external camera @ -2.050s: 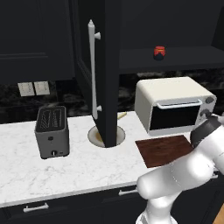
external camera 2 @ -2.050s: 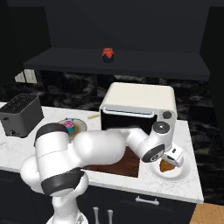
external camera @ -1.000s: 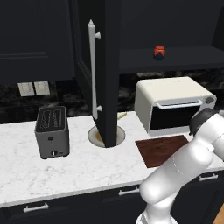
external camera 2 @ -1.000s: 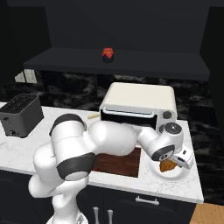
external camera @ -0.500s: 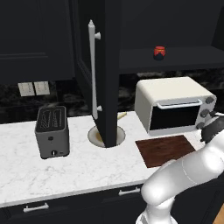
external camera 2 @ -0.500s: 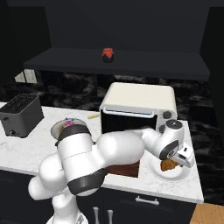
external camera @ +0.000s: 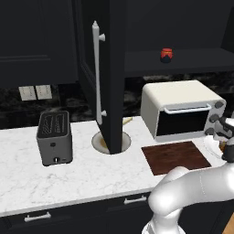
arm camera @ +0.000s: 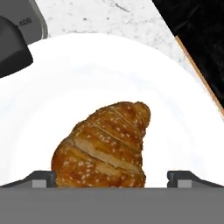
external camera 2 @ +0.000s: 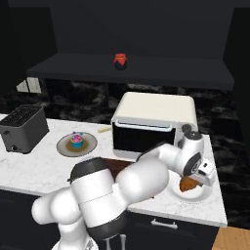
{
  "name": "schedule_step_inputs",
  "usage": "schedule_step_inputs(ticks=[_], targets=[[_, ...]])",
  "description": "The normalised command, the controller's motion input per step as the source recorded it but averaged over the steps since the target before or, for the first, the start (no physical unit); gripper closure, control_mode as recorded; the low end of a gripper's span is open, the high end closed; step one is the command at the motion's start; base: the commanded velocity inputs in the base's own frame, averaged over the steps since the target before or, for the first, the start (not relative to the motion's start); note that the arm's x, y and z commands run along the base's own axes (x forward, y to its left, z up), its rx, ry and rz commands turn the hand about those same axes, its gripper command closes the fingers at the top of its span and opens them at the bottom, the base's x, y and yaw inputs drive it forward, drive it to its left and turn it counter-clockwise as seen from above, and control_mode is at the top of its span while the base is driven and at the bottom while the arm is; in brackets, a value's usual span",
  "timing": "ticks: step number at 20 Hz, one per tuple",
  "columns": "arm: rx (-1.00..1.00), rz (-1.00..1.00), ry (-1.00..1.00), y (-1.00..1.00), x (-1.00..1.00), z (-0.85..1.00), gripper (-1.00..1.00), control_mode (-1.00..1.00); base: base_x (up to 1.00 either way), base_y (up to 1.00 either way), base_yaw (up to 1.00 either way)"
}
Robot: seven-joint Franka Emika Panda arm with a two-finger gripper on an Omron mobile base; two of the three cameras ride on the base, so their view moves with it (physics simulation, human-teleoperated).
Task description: From the different types of pastries on the counter, select a croissant and place it on the cutting board. Then retrieve a jar of jam from the cabinet and place it alongside the croissant on the cutting board.
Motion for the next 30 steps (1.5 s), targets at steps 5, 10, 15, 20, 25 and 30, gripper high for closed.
schedule_step_inputs(ticks=[5, 10, 15, 20, 25, 30], targets=[[0.00, 0.02, 0.06, 0.23, 0.01, -0.37, -1.00, -1.00, 0.00, 0.00, 0.00], [0.00, 0.03, 0.09, 0.14, 0.01, -0.68, -1.00, -1.00, 0.00, 0.00, 0.00], [0.02, 0.01, 0.04, 0.06, 0.00, -0.08, 1.00, -1.00, 0.00, 0.00, 0.00], [0.04, 0.00, -0.02, 0.19, -0.40, 0.37, 1.00, -1.00, 0.00, 0.00, 0.00], [0.07, 0.07, 0.00, 0.56, -0.53, 0.04, 1.00, -1.00, 0.00, 0.00, 0.00], [0.07, 0.14, 0.00, 0.88, -0.15, 0.01, 1.00, -1.00, 0.00, 0.00, 0.00]])
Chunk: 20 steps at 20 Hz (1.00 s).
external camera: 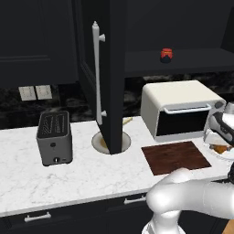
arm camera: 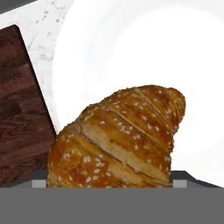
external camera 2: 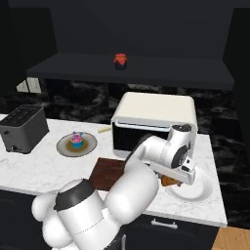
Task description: From the different types of pastries on the counter, select a croissant and place it on the cutting board. Then retrieve a jar of jam from the cabinet and place it alongside the croissant on the cutting board.
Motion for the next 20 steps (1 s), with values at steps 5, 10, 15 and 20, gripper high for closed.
schedule_step_inputs(ticks=[5, 10, 15, 20], targets=[[0.03, 0.14, 0.00, 0.87, -0.01, 0.08, 1.00, -1.00, 0.00, 0.00, 0.00], [0.05, 0.13, 0.00, 0.72, 0.00, 0.00, 1.00, -1.00, 0.00, 0.00, 0.00], [0.03, 0.06, 0.01, 0.17, 0.00, -0.02, 1.00, -1.00, 0.00, 0.00, 0.00], [0.06, 0.06, 0.08, 0.31, 0.00, -0.41, 1.00, -1.00, 0.00, 0.00, 0.00]])
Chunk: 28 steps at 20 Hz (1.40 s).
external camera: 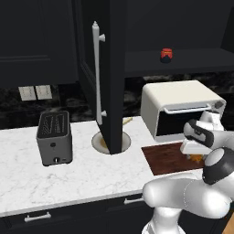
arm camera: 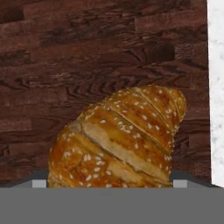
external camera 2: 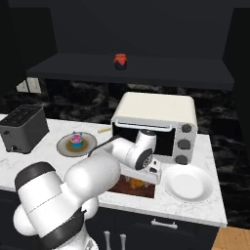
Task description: From the different types of pastries on the counter, select a croissant and place it on the cutting board. Then retrieve a jar of jam from the cabinet and place it alongside the croissant on the cutting board.
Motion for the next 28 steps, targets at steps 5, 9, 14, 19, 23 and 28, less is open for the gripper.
schedule_step_inputs(ticks=[5, 9, 14, 19, 23, 28], targets=[[0.04, 0.07, 0.03, 0.28, 0.08, -0.08, -1.00, -1.00, 0.00, 0.00, 0.00], [0.01, 0.02, 0.00, 0.00, 0.02, 0.07, -1.00, -1.00, 0.00, 0.00, 0.00], [0.00, 0.00, 0.00, 0.00, 0.00, 0.15, -1.00, -1.00, 0.00, 0.00, 0.00], [0.00, 0.00, 0.00, 0.04, 0.04, 0.13, -1.00, -1.00, 0.00, 0.00, 0.00], [0.00, 0.02, -0.07, 0.09, 0.03, 0.77, -1.00, -1.00, 0.00, 0.00, 0.00], [0.00, 0.05, -0.08, 0.25, -0.02, 0.85, -1.00, -1.00, 0.00, 0.00, 0.00]])
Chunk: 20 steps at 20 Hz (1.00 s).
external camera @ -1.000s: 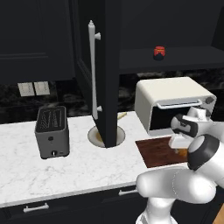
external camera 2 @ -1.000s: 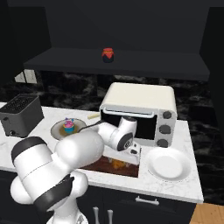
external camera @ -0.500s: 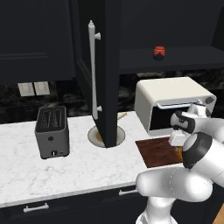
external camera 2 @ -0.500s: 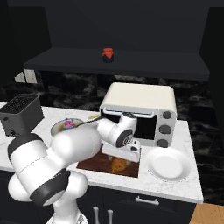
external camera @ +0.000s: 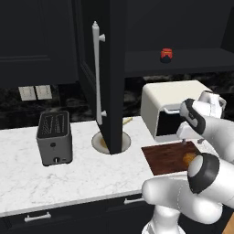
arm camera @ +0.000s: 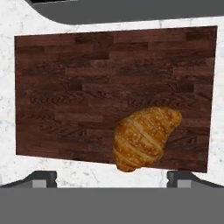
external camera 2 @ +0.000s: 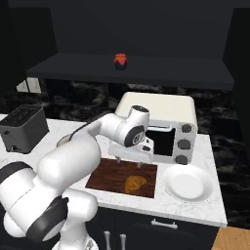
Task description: From the different types of pastries on the counter, select a croissant and place it on the cutting board. Then retrieve a jar of jam from the cabinet and place it alongside the croissant on the cutting board.
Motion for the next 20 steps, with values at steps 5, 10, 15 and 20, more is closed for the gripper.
schedule_step_inputs(ticks=[5, 10, 15, 20], targets=[[0.00, 0.06, -0.03, 0.30, -0.19, 0.67, -1.00, -1.00, 0.00, 0.00, 0.00], [0.00, 0.06, 0.00, 0.34, -0.23, 0.64, -1.00, -1.00, 0.00, 0.00, 0.00], [0.00, 0.06, 0.00, 0.28, -0.14, 0.81, -1.00, -1.00, 0.00, 0.00, 0.00], [0.00, 0.04, 0.00, 0.18, -0.12, 0.82, -1.00, -1.00, 0.00, 0.00, 0.00]])
